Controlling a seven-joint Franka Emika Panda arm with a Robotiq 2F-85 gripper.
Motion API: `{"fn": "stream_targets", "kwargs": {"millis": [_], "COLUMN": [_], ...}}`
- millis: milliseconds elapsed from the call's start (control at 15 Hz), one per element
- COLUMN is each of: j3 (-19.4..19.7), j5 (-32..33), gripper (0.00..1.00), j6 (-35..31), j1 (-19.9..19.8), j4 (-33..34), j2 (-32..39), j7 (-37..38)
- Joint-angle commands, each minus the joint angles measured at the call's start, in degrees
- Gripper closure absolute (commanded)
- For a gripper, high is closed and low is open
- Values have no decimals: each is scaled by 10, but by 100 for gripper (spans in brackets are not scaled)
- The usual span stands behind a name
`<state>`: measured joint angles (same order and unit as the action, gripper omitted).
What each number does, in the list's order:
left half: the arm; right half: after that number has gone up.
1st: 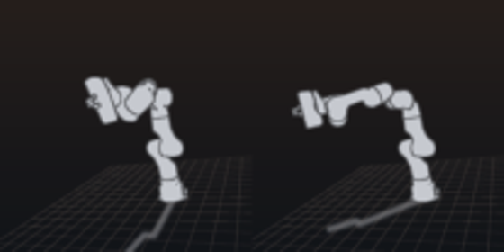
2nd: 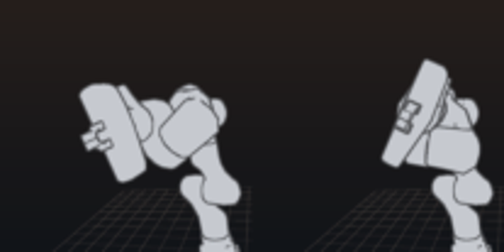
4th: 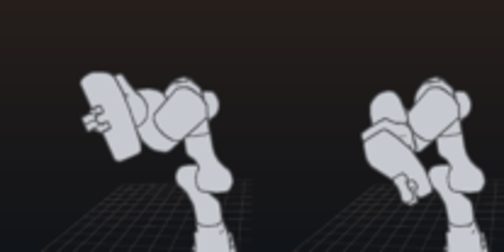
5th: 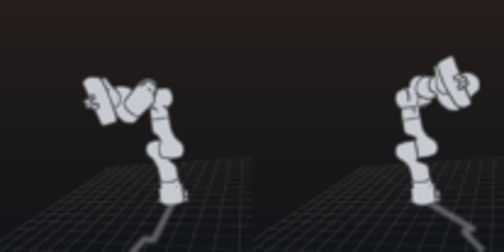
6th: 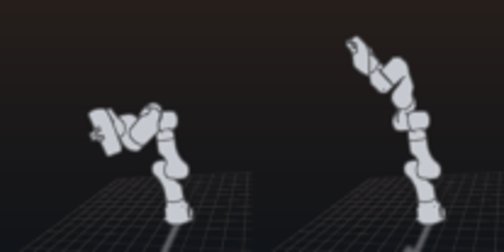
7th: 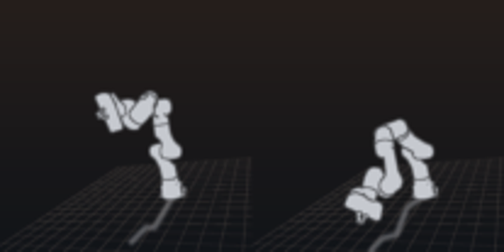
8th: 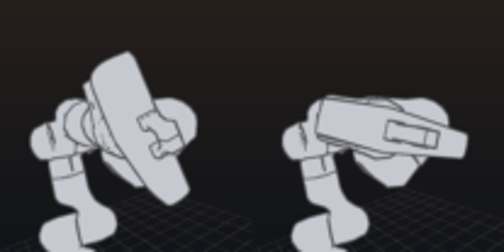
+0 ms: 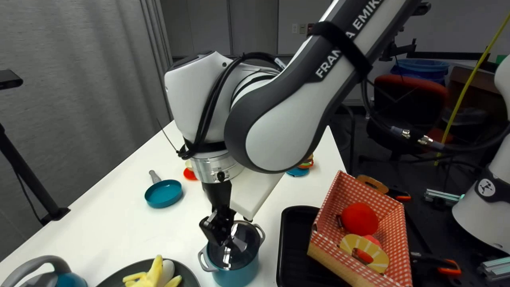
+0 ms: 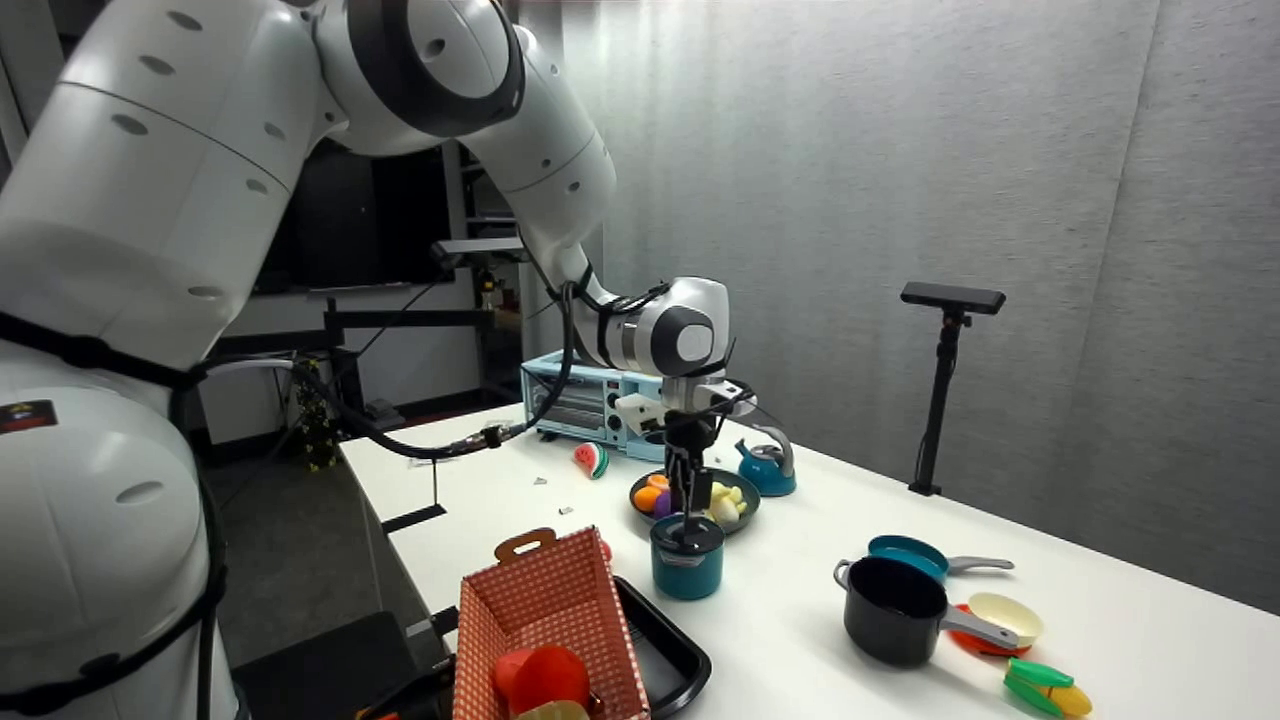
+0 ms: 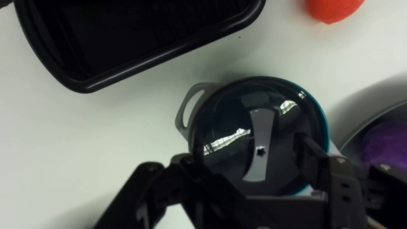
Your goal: Place the lid on top of the blue pot
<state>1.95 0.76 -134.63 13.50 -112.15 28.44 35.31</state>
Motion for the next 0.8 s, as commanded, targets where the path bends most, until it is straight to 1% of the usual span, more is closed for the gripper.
{"fn": "stream_targets", "kwargs": {"millis": [0,400,533,600,733], "j3": [-6,-7,-12,-12,-21], "j5": [-3,-4,-6,4,5], "gripper": [0,0,0,0,0], "j6": [32,53,54,59,47], "j1": [-10,-13,-16,-14,-18], "j4": [14,21,20,20,12], "j2": [-2,-9,-14,-17,-28], "j7": [-23,-40,-67,-84,-138]}}
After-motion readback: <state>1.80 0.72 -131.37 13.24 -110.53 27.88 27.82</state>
